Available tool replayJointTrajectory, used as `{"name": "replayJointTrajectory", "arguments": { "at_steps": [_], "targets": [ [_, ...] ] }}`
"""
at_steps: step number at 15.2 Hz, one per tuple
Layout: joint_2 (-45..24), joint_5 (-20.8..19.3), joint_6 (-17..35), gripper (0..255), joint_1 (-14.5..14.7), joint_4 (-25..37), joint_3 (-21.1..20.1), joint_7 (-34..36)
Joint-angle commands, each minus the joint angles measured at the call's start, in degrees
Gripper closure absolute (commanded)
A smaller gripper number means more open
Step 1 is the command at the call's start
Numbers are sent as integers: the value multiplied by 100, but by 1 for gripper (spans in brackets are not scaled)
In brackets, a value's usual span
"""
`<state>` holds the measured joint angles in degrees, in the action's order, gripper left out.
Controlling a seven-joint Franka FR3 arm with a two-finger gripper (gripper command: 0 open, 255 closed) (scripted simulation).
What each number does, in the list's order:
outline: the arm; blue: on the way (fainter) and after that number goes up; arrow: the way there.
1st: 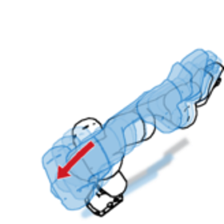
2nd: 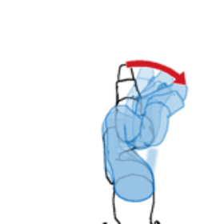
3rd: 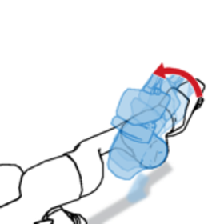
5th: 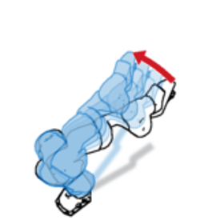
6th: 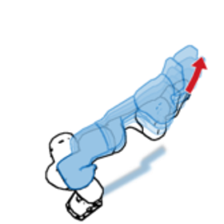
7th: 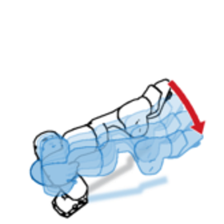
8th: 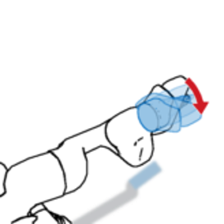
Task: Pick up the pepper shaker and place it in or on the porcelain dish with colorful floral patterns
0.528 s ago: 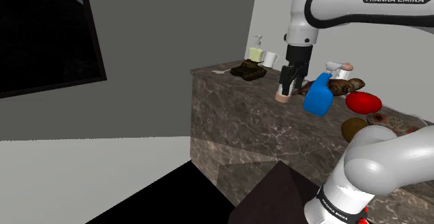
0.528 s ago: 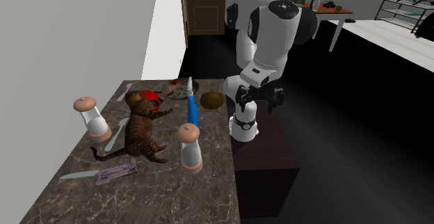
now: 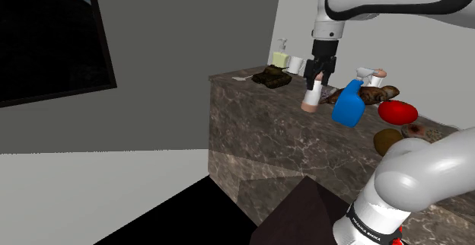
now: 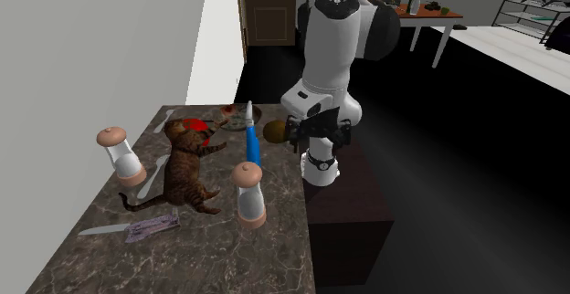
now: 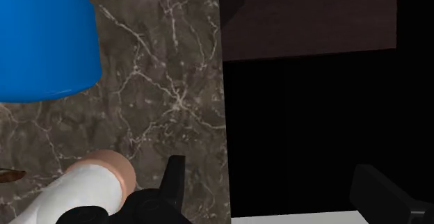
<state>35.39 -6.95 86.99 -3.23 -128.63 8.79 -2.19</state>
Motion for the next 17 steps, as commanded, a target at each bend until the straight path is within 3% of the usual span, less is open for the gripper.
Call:
{"name": "replayJointTrajectory", "arguments": {
  "at_steps": [1, 7, 13, 17],
  "targets": [
    [-296, -50, 66, 0, -77, 268, 181, -101],
    [-1294, -59, 107, 0, -273, 1330, 743, -473],
    [-2400, 174, 1, 0, -476, 2600, 1314, -921],
    [-2415, 177, 221, 0, -505, 2399, 1350, -935]
  ]
}}
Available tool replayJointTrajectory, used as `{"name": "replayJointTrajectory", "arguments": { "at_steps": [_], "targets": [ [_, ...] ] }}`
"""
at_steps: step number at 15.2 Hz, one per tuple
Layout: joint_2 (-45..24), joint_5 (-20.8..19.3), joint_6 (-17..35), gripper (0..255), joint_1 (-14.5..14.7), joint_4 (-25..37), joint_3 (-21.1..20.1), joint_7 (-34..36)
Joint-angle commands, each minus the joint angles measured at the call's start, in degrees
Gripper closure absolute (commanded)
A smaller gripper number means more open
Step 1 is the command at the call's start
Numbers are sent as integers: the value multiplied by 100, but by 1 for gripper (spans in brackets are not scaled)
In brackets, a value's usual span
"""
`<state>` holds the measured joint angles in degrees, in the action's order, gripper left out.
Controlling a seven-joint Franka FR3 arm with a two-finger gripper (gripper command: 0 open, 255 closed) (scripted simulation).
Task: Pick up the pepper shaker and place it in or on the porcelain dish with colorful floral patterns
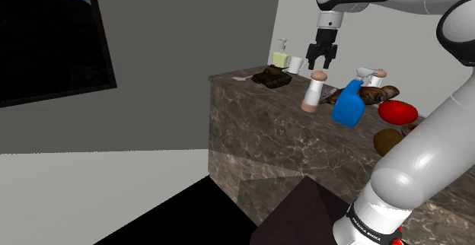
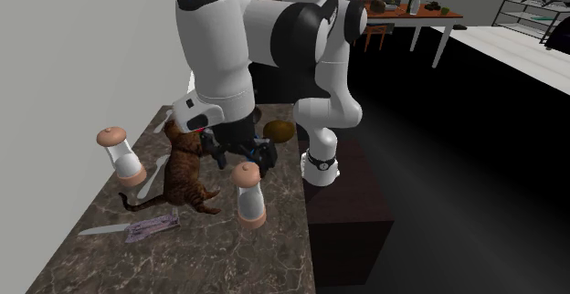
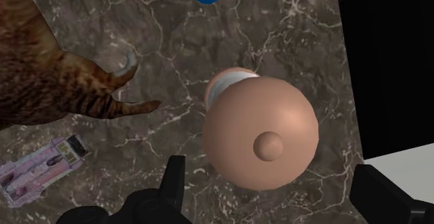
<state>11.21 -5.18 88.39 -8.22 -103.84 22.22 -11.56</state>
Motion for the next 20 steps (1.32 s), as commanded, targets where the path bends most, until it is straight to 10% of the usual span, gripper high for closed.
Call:
{"name": "replayJointTrajectory", "arguments": {
  "at_steps": [1, 12, 13, 20],
  "targets": [
    [24, -9, 159, 0, -7, -179, 7, 9],
    [90, -35, 434, 0, -16, -517, 9, 32],
    [90, -35, 434, 255, -16, -517, 9, 32],
    [89, -34, 437, 255, -16, -519, 9, 33]
  ]
}}
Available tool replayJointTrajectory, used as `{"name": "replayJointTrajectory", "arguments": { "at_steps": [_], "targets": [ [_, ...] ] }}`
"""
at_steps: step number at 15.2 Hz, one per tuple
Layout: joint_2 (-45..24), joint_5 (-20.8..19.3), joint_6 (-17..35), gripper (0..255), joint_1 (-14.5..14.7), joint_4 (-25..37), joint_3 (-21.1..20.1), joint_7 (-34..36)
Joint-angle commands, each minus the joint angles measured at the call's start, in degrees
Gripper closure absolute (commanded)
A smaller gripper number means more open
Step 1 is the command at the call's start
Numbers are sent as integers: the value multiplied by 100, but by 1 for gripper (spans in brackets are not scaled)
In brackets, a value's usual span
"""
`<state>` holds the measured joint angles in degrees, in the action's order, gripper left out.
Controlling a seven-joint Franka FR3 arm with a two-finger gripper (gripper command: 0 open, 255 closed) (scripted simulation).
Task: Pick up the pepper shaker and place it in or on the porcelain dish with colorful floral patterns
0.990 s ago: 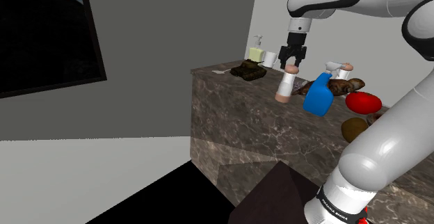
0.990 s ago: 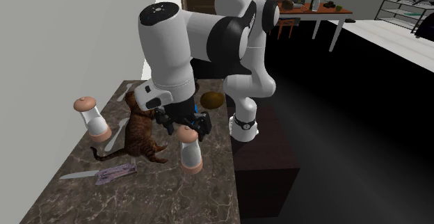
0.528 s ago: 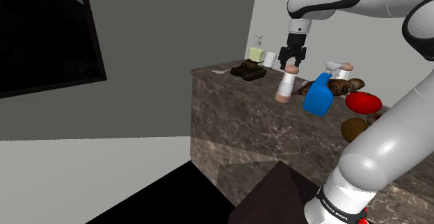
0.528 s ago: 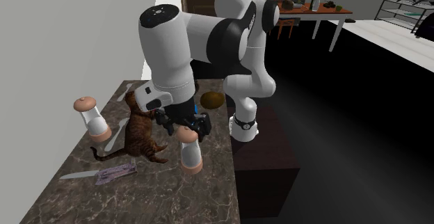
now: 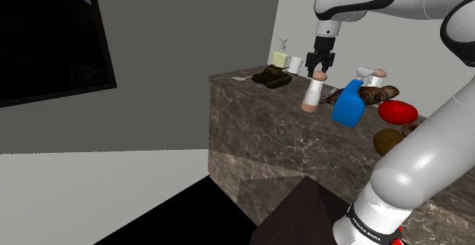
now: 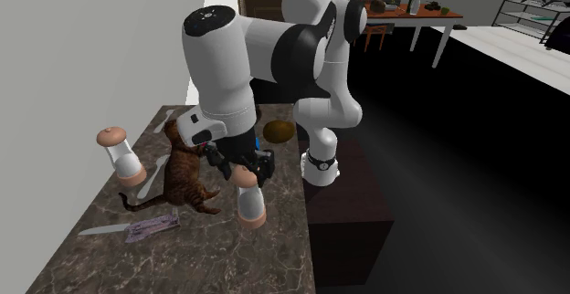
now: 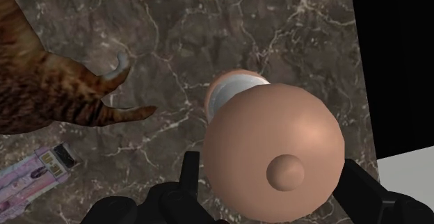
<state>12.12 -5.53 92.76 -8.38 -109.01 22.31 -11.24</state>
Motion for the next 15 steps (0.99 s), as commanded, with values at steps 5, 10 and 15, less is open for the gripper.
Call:
{"name": "replayJointTrajectory", "arguments": {
  "at_steps": [5, 10, 15],
  "targets": [
    [-29, 13, -235, 255, 6, 258, -5, -14],
    [-105, 41, -626, 255, 15, 720, -8, -45],
    [-218, 78, -1024, 255, 22, 1226, -1, -86]
  ]
}}
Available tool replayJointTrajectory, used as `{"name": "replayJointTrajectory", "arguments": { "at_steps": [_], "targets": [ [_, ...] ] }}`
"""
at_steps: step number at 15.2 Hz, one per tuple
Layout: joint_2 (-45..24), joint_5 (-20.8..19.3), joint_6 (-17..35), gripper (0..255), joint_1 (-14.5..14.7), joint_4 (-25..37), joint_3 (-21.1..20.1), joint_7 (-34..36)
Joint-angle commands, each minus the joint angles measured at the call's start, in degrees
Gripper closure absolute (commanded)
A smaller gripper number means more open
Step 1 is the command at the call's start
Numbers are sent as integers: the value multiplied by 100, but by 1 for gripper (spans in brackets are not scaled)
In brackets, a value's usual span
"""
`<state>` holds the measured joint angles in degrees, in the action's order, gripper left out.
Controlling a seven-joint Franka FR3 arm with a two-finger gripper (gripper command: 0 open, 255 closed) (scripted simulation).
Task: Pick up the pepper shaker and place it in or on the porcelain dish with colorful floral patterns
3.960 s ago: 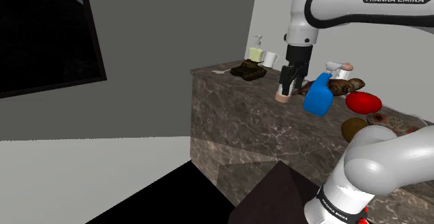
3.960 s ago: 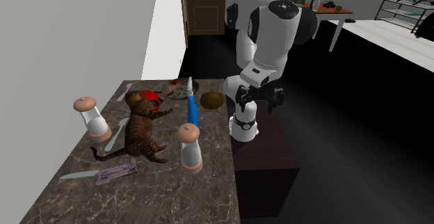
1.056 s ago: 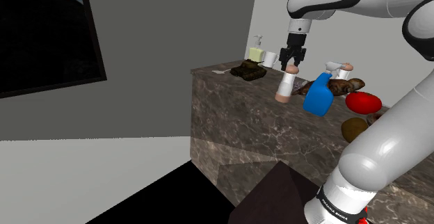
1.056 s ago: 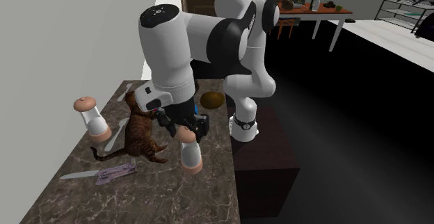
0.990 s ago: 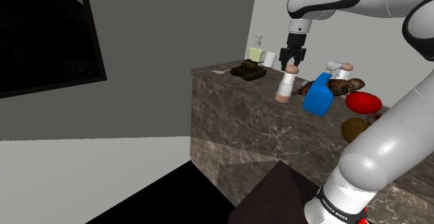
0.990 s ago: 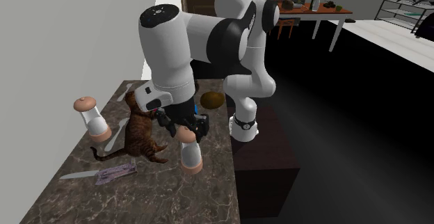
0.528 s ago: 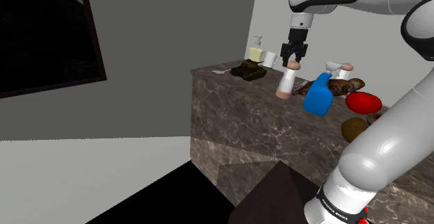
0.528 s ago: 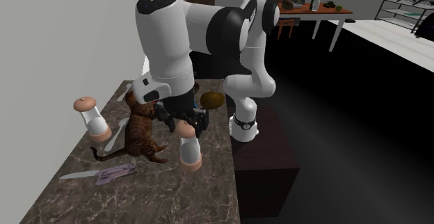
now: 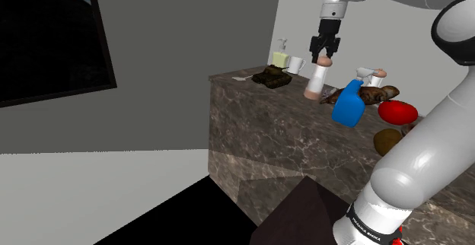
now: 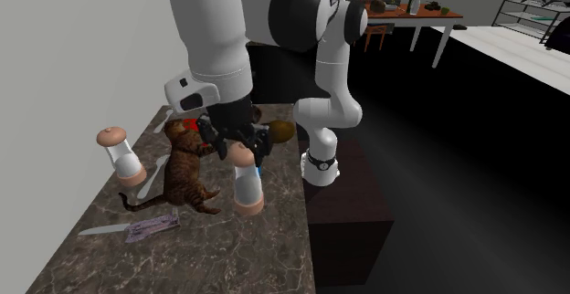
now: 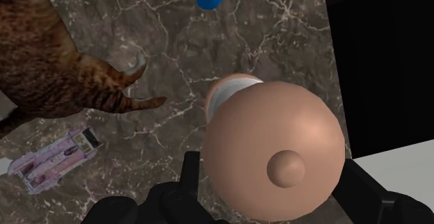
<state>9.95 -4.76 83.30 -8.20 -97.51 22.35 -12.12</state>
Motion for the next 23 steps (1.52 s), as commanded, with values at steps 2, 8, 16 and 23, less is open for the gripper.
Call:
{"name": "replayJointTrajectory", "arguments": {
  "at_steps": [2, 8, 16, 23],
  "targets": [
    [-58, 19, -241, 255, 5, 293, 0, -18],
    [-272, 86, -744, 255, 1, 998, 30, -92],
    [622, -324, -1081, 255, -182, 530, 142, -433],
    [1554, -824, -1434, 255, -452, 77, 317, -935]
  ]
}}
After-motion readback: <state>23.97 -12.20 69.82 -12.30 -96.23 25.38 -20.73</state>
